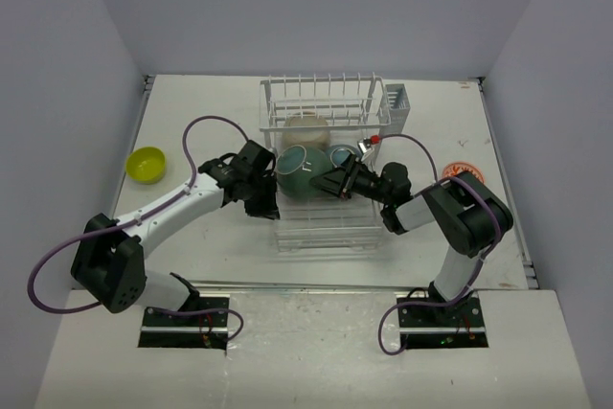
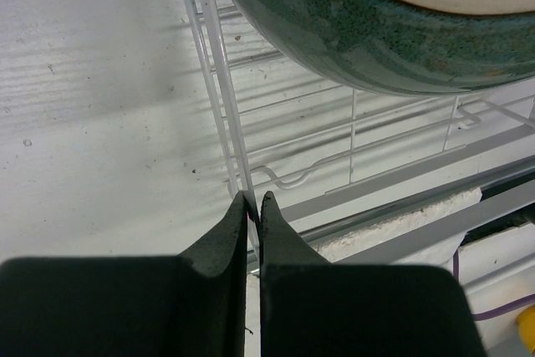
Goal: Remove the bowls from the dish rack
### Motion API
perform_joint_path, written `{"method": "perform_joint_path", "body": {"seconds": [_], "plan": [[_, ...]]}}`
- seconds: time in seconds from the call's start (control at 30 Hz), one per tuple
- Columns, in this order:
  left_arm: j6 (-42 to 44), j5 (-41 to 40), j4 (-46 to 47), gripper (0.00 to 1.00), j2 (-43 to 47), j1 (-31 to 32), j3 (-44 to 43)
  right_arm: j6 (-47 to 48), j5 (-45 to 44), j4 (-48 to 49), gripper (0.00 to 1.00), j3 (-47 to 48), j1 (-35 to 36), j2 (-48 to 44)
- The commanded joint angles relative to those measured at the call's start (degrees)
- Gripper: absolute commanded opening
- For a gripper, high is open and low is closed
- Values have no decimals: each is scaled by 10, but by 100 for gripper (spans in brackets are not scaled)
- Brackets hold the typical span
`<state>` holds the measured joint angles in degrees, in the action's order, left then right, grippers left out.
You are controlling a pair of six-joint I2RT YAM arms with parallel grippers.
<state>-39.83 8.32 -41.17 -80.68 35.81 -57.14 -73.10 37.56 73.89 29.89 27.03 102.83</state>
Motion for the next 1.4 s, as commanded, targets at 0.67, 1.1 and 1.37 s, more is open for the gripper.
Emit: {"method": "perform_joint_path", "body": {"seconds": [0.67,1.1,1.37], "plan": [[27,49,5,0,-49,19,18,-4,-28,98,41,44,-21,-10],[25,54,3,0,-47,20,15,-34,-50,150,38,59,-21,42],[25,53,2,0,-46,20,15,-63,-67,195,29,66,-21,80]]}}
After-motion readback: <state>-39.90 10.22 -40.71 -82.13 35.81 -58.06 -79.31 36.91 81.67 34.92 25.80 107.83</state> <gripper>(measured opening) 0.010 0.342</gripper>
